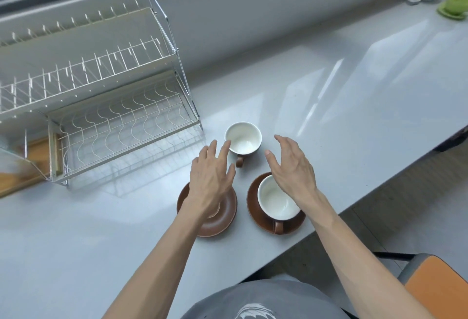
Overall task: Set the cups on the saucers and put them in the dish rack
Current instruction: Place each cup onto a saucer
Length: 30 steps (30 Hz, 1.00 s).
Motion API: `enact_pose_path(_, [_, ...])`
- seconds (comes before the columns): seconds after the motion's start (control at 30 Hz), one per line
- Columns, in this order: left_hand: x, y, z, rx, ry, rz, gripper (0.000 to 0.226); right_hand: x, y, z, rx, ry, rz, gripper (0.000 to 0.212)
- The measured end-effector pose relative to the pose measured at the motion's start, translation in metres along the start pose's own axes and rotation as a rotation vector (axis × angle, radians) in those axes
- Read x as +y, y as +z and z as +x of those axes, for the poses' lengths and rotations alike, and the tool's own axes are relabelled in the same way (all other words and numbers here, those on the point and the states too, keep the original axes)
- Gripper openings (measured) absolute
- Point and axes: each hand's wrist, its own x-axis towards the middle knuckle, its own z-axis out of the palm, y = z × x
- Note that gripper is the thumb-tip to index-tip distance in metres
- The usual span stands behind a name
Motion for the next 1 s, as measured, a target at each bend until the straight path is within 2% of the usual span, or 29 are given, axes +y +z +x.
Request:
enact_pose_path(0.23, [0.000, 0.009, 0.032, 0.013, -0.037, -0.073, 0.060, -0.010, 0.010, 0.031, -0.044, -0.035, -0.044, 0.056])
enact_pose_path(0.43, [0.001, 0.013, 0.055, -0.042, -0.154, -0.431, 0.060, -0.022, 0.025, 0.051, -0.122, 0.016, 0.046, 0.059])
enact_pose_path(0.6, [0.002, 0.019, 0.066, -0.114, -0.254, -0.563, 0.067, -0.028, 0.035, 0.062, -0.217, 0.101, 0.117, 0.069])
enact_pose_path(0.7, [0.005, 0.019, 0.070, -0.203, -0.369, -0.696, 0.061, -0.032, 0.038, 0.068, -0.272, 0.170, 0.163, 0.069])
enact_pose_path(0.9, [0.009, 0.015, 0.070, -0.230, -0.382, -0.723, 0.045, -0.036, 0.035, 0.070, -0.290, 0.223, 0.202, 0.065])
enact_pose_path(1.0, [0.011, 0.010, 0.069, -0.243, -0.402, -0.721, 0.047, -0.038, 0.032, 0.067, -0.300, 0.238, 0.221, 0.063])
